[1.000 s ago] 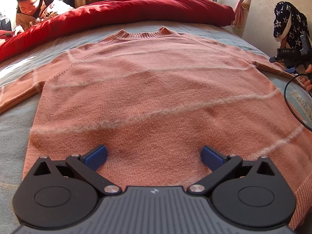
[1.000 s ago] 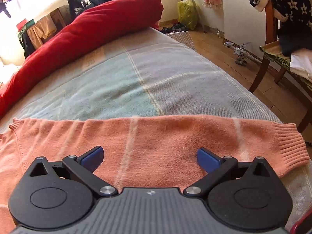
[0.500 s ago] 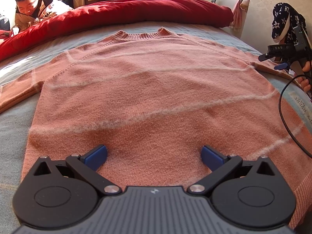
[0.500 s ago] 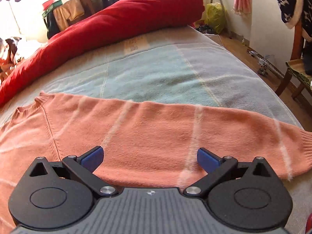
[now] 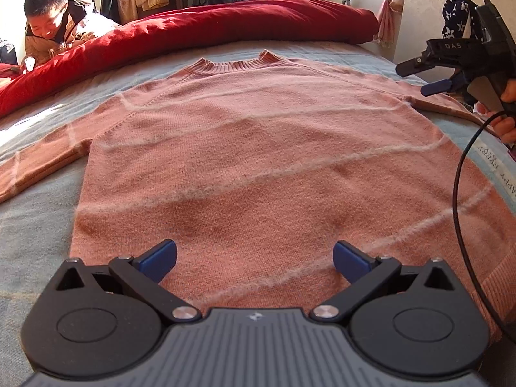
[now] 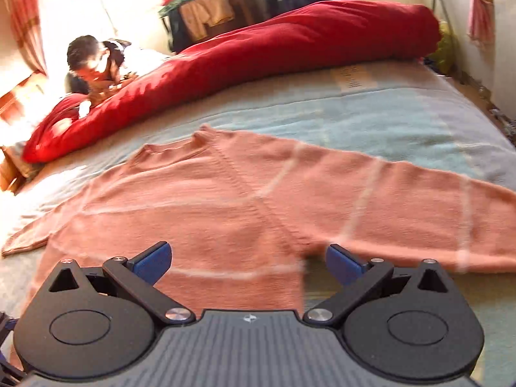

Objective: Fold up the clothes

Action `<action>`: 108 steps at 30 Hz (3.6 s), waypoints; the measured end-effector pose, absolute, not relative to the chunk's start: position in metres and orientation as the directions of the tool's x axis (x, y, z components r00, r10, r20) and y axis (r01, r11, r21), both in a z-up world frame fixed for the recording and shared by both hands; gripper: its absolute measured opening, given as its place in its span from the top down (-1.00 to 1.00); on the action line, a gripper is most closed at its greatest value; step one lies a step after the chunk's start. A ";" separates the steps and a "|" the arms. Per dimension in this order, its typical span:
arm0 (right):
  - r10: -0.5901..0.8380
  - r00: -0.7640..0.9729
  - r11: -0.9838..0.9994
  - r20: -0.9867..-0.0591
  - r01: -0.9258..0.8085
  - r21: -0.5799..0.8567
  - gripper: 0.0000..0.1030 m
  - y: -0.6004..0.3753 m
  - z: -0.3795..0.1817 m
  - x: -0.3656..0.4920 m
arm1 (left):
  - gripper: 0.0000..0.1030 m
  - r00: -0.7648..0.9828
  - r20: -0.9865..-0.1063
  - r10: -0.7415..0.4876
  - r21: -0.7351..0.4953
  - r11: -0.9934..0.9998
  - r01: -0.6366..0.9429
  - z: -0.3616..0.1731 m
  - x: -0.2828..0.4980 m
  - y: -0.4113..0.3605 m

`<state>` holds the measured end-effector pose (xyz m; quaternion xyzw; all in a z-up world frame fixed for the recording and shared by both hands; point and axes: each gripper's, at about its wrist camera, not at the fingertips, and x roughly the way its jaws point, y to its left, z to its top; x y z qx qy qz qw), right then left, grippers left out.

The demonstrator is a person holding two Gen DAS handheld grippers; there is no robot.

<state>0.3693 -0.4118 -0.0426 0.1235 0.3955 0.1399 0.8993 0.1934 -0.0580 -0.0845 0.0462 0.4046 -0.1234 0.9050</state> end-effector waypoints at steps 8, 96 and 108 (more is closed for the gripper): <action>0.288 0.622 0.953 -0.728 -0.111 0.282 -1.00 -0.381 -0.078 0.339 | -0.99 0.621 -0.750 -0.227 -0.058 0.958 0.280 -0.089 0.155 -0.037; 0.167 0.723 0.982 -0.671 -0.182 0.049 -1.00 -0.245 -0.095 0.158 | -0.99 0.635 -0.728 -0.258 -0.015 0.932 0.362 -0.090 0.115 -0.050; 0.169 0.728 0.981 -0.664 -0.187 0.045 -1.00 -0.246 -0.097 0.154 | -0.99 0.635 -0.728 -0.260 -0.012 0.930 0.367 -0.088 0.088 -0.039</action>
